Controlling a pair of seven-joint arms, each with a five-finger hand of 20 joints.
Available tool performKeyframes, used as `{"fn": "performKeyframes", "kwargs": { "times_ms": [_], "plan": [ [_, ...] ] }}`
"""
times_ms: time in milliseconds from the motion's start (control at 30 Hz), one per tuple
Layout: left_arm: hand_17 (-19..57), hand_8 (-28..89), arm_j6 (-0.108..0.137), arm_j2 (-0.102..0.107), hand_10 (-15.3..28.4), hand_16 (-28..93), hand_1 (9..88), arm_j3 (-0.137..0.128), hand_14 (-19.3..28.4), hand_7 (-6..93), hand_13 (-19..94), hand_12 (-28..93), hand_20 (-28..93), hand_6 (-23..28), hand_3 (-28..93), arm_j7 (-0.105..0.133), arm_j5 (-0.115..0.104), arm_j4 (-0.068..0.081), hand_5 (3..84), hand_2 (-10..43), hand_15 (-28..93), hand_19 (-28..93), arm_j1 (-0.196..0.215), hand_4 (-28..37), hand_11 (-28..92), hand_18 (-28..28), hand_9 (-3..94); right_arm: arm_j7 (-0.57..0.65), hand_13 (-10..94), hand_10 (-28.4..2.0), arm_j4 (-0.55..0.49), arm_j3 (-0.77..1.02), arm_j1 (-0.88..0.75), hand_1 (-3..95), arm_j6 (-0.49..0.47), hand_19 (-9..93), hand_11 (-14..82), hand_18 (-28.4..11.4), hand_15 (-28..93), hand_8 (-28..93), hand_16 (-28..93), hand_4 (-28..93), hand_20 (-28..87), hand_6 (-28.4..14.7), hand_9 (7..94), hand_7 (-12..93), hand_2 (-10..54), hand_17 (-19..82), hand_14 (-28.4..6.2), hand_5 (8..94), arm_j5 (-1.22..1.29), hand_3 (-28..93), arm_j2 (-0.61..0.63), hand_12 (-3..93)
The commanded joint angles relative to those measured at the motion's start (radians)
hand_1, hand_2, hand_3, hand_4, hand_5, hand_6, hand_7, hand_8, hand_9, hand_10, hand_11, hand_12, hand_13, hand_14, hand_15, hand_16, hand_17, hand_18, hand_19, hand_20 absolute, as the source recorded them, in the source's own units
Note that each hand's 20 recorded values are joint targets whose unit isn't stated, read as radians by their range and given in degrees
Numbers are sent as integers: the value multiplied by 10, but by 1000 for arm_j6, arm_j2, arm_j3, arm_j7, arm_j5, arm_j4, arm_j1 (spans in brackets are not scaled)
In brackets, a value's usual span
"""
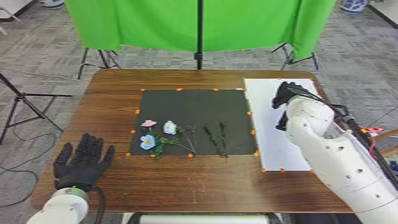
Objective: Arrange flowers
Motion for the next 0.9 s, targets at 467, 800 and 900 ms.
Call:
{"fn": "performKeyframes", "kwargs": {
  "times_ms": [467, 800, 900],
  "plan": [
    [-33, -172, 15, 3, 152, -63, 280, 5, 153, 380, 344, 154, 229, 62, 755, -27, -3, 9, 496, 183, 591, 449, -3, -283, 410, 156, 472, 52, 753, -112, 74, -121, -71, 667, 408, 746, 181, -60, 359, 76, 416, -282, 31, -21, 747, 353, -95, 606, -29, 654, -74, 622, 12, 468],
    [-34, -172, 7, 3, 152, -63, 280, -1, 154, 378, 343, 154, 230, 63, 756, -26, 0, 6, 498, 183, 593, 449, 10, -283, 411, 156, 471, 37, 777, -104, 7, -155, -66, 666, 621, 768, 193, -57, 388, 109, 420, -282, 46, -18, 782, 397, -95, 630, -31, 681, -120, 651, 47, 503],
    [-33, -171, 9, 2, 151, -63, 280, -1, 153, 379, 344, 153, 229, 63, 756, -24, -2, 7, 497, 183, 593, 449, 11, -283, 411, 156, 471, 10, 777, -106, -40, -165, -48, 665, 660, 767, 197, -55, 390, 113, 419, -282, 44, -19, 779, 404, -95, 634, -29, 679, -125, 655, 58, 507]
  ]
}}
